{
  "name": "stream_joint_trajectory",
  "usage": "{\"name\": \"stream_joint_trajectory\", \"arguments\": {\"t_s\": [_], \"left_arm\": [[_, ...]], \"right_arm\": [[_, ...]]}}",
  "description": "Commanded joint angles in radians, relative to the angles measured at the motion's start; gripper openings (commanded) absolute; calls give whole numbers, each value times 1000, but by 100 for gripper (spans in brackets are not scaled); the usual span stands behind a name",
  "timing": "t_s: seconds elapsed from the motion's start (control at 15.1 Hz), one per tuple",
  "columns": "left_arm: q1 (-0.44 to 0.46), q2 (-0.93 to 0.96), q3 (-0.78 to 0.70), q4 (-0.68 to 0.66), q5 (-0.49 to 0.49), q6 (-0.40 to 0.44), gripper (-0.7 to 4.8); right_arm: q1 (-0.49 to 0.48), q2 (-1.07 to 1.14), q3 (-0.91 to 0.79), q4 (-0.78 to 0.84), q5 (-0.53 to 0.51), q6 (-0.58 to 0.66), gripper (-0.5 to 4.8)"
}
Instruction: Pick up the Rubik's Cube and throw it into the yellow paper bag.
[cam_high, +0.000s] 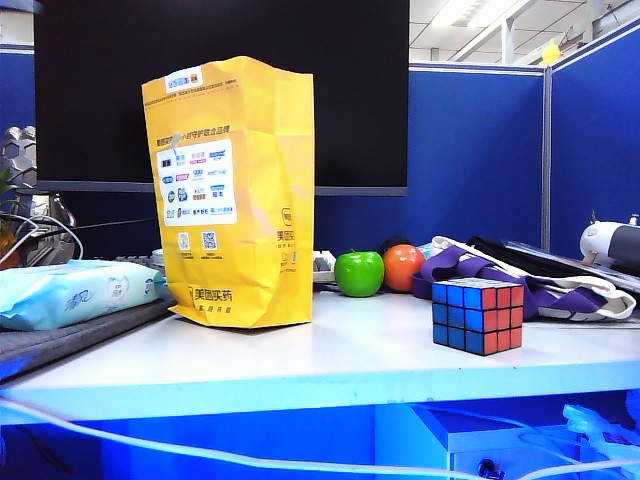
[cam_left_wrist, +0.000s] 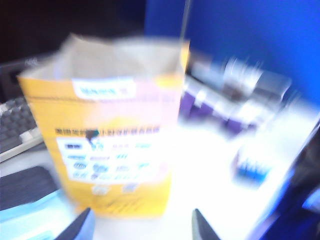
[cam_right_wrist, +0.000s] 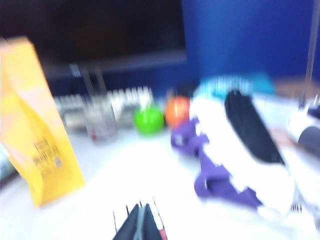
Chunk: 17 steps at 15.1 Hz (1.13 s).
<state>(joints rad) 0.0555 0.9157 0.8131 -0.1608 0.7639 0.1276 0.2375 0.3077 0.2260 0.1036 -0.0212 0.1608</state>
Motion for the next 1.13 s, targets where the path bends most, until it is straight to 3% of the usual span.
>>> {"name": "stream_joint_trajectory", "arguments": {"t_s": [0.07, 0.2, 0.27, 0.33, 0.4, 0.53, 0.66, 0.8, 0.93, 1.06, 1.13], "left_arm": [[-307, 75, 36, -112, -452, 290, 250], [-517, 124, 36, -89, -675, 311, 244], [-619, 156, 36, -55, -758, 306, 244], [-700, 192, 36, -20, -771, 305, 244], [-730, 211, 36, -4, -757, 291, 244], [-761, 279, 36, 80, -570, 163, 244], [-760, 288, 36, 127, -524, 151, 244], [-760, 294, 36, 166, -384, 146, 243], [-752, 312, 36, 164, -335, 142, 242], [-732, 354, 36, 151, -210, 130, 241], [-721, 367, 36, 146, -204, 115, 240]], "right_arm": [[1, 412, 239, -48, -77, 2, 110], [1, 650, 386, -59, -192, 0, 363], [0, 760, 466, -94, -210, -19, 433], [0, 832, 529, -149, -217, -79, 479], [0, 856, 557, -183, -224, -106, 479], [-23, 919, 645, -289, -237, -237, 479], [-28, 935, 652, -312, -251, -248, 479], [-49, 964, 652, -340, -292, -264, 479], [-53, 1011, 652, -362, -339, -280, 479], [-53, 1070, 660, -358, -359, -319, 479], [-52, 1092, 667, -357, -380, -319, 479]]}}
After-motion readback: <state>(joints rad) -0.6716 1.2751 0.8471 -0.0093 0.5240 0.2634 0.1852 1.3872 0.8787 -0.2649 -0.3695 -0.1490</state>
